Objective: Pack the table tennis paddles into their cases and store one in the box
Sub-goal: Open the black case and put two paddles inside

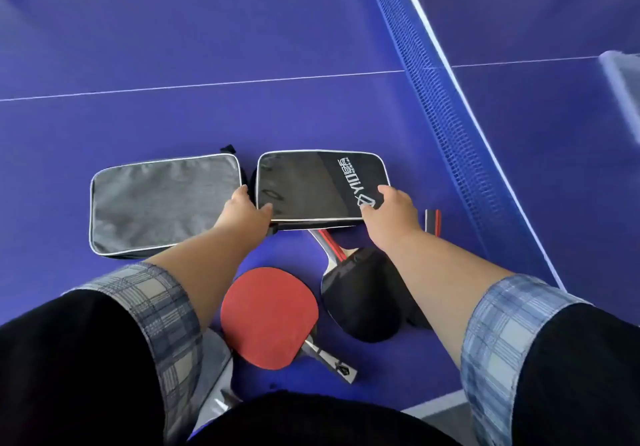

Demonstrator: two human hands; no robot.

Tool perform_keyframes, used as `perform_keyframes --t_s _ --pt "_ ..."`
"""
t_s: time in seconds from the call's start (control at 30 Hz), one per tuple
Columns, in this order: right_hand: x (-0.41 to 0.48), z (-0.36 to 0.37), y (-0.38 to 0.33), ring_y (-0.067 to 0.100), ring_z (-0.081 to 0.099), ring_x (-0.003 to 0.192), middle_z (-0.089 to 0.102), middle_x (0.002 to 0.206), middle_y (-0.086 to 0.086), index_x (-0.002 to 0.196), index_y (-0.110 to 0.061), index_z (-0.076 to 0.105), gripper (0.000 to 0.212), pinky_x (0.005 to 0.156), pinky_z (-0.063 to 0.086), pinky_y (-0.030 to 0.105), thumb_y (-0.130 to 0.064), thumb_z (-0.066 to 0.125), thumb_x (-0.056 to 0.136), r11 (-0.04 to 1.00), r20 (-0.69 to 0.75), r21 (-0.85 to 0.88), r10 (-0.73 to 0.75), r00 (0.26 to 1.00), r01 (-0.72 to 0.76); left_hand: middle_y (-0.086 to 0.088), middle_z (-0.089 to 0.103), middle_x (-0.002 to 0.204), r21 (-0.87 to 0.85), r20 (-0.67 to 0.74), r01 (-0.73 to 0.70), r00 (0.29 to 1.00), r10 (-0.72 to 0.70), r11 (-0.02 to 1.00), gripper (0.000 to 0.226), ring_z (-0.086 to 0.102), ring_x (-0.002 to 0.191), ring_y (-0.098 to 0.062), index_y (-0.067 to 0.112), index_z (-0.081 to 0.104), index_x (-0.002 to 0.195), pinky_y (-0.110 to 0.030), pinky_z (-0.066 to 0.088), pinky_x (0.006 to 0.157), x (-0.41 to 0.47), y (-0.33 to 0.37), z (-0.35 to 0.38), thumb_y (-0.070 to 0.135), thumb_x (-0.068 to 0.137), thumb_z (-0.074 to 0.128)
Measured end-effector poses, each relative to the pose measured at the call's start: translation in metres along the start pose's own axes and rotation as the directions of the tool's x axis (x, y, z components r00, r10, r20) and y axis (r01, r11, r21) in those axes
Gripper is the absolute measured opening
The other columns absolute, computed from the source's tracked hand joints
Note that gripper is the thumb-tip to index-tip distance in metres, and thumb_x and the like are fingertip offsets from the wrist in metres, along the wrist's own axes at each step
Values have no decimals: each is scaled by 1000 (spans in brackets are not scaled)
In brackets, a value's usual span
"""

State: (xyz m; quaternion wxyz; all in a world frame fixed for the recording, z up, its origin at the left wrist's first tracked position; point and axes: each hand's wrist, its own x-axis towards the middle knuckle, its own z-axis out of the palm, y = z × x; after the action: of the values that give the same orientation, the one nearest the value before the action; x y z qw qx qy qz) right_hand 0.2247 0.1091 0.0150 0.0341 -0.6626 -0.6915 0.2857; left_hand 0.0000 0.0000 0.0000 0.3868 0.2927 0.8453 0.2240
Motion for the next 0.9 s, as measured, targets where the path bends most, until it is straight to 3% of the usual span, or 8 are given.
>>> perform_keyframes --t_s 0.1,0.23,0.37,0.53,0.63,0.7,0.8,0.9 --pt "26 0 7 33 49 129 46 145 10 149 -17 38 68 106 42 45 -37 64 90 996 29 63 54 998 -56 -14 47 148 150 -58 51 997 -43 987 71 47 131 -37 8 29 151 -47 41 107 16 8 6 35 93 58" --pt "49 10 12 30 58 115 49 141 7 148 -17 33 73 88 47 35 -35 68 87 971 156 176 136 978 -163 -18 62 119 229 -63 107 993 -95 968 42 61 102 -42 9 53 120 -49 52 90 26 17 16 35 88 59" --pt "61 16 17 35 62 108 48 140 10 145 -12 36 70 87 54 43 -28 69 86 924 162 230 272 948 -305 -15 66 108 242 -79 183 982 -169 953 39 61 101 -41 12 55 112 -46 52 90 25 30 29 37 84 65" --pt "70 3 33 33 62 113 54 140 7 143 -17 48 48 92 53 43 -18 50 95 858 40 419 310 950 -298 0 68 92 -52 -99 162 981 -166 985 38 63 79 -27 16 51 118 -35 52 69 11 38 42 29 86 67" --pt "68 -15 42 28 68 89 70 103 2 107 -22 65 29 73 54 36 -12 42 93 824 -51 520 293 955 -225 7 64 85 -188 -122 80 987 -105 979 39 55 57 -13 23 48 126 -23 39 44 -10 46 45 27 91 64" --pt "57 -30 41 22 66 81 71 98 -4 111 -25 66 32 81 57 41 -15 42 91 797 -84 566 308 948 -209 6 62 93 -294 -141 49 986 -94 954 41 59 62 -13 28 48 128 -20 40 32 -26 51 42 26 91 64" --pt "33 -47 34 13 65 72 71 96 -12 120 -32 65 40 64 55 31 -18 44 89 722 -99 672 310 946 -166 -3 58 116 -377 -187 40 975 -118 925 43 64 89 -24 34 53 124 -26 54 43 -50 52 26 35 83 68" --pt "-2 -56 20 12 51 53 72 87 -11 97 -47 68 40 55 41 26 -21 41 81 736 -75 669 204 976 -103 1 63 108 -501 -166 65 971 -169 863 43 66 91 -24 36 53 114 -40 61 61 -74 36 2 44 74 65"
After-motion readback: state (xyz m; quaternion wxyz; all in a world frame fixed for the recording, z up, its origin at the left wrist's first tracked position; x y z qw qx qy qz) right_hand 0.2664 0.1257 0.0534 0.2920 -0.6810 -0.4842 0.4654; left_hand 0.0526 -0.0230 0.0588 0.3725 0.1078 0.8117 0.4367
